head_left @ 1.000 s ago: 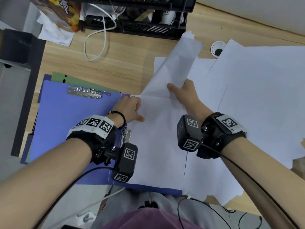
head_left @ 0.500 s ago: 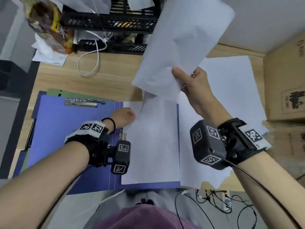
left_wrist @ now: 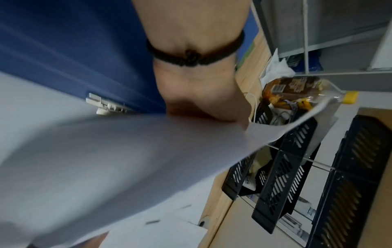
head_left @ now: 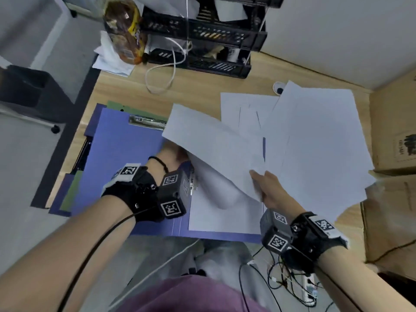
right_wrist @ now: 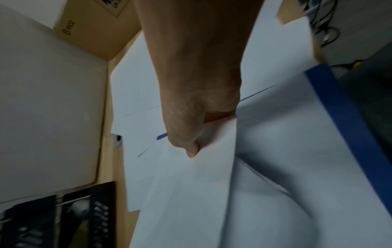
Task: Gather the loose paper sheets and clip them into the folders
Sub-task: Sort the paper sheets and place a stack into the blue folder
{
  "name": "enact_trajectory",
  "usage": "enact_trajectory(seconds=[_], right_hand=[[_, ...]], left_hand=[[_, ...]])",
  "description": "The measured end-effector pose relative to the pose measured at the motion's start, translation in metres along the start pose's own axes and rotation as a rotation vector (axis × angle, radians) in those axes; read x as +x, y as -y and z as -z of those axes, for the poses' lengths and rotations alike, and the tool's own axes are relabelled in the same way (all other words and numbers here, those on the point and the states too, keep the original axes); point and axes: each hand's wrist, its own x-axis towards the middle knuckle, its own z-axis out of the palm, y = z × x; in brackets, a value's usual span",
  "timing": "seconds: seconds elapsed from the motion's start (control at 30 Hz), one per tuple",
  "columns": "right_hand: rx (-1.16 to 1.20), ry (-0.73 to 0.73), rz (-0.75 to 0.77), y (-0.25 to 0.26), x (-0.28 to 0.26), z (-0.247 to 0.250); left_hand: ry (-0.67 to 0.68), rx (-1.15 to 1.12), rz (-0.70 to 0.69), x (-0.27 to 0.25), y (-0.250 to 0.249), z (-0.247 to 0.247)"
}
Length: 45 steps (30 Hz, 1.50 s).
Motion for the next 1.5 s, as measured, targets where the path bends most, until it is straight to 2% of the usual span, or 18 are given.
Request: enact_trajectory(seconds=[0.03, 0.07, 0.1, 0.17, 0.27, 0.37, 0.47, 0.57, 0.6, 0.67, 0.7, 0.77, 0.87, 1.0, 1.1, 1.27, 1.4, 1.5], right_hand=[[-0.020, -0.021, -0.049, -0.010, 0.005, 0.001], [-0.067, -0.044, -0.088, -0.013, 0.008, -0.001], [-0.130, -0.059, -0.107, -0.014, 0.010, -0.003], [-0.268, -0.082, -0.084, -0.011, 0.009, -0.012], [-0.285, -0.052, -0.021, -0.005, 0.000, -0.031], [-0.344, -0.001, 0.022, 0.000, -0.002, -0.052], [-0.443, 0.055, 0.059, 0.001, -0.004, -0.069], [-0.518, 0.121, 0.098, 0.000, -0.009, -0.074], [-0.555, 0.141, 0.113, 0.002, -0.012, -0.074], [-0.598, 0.178, 0.116, 0.006, -0.015, -0.067], [-0.621, 0.185, 0.120, 0.008, -0.016, -0.062], [-0.664, 0.157, 0.128, 0.014, -0.015, -0.048], [-0.727, 0.082, 0.114, 0.021, -0.018, -0.028], [-0.816, 0.006, 0.141, 0.024, -0.012, -0.023], [-0.821, 0.007, 0.172, 0.025, -0.007, -0.046], [-0.767, 0.126, 0.272, 0.035, -0.013, -0.113], [-0.674, 0.176, 0.312, 0.042, -0.015, -0.138], [-0.599, 0.146, 0.320, 0.045, -0.010, -0.125]], left_hand=[[-0.043, 0.036, -0.026, -0.007, 0.004, 0.008], [-0.069, -0.022, -0.064, -0.014, 0.009, 0.017], [-0.093, -0.164, -0.133, -0.021, 0.009, 0.026], [-0.102, -0.331, -0.155, -0.034, 0.013, 0.040], [-0.087, -0.305, -0.058, -0.046, 0.036, 0.061], [-0.092, -0.221, 0.114, -0.054, 0.077, 0.081], [-0.287, -0.228, 0.320, -0.066, 0.116, 0.097], [-0.283, -0.158, 0.391, -0.066, 0.140, 0.100], [-0.302, -0.200, 0.400, -0.064, 0.143, 0.099], [-0.366, -0.259, 0.254, -0.057, 0.136, 0.096], [-0.392, -0.217, 0.169, -0.051, 0.133, 0.095], [-0.361, -0.072, 0.095, -0.042, 0.126, 0.094], [-0.307, -0.010, 0.078, -0.033, 0.123, 0.101], [-0.236, 0.039, 0.133, -0.030, 0.116, 0.104], [-0.194, 0.030, 0.126, -0.030, 0.114, 0.101], [-0.085, 0.125, 0.036, -0.034, 0.117, 0.091], [-0.203, 0.282, -0.058, -0.029, 0.116, 0.090], [-0.278, 0.196, -0.130, -0.027, 0.113, 0.094]])
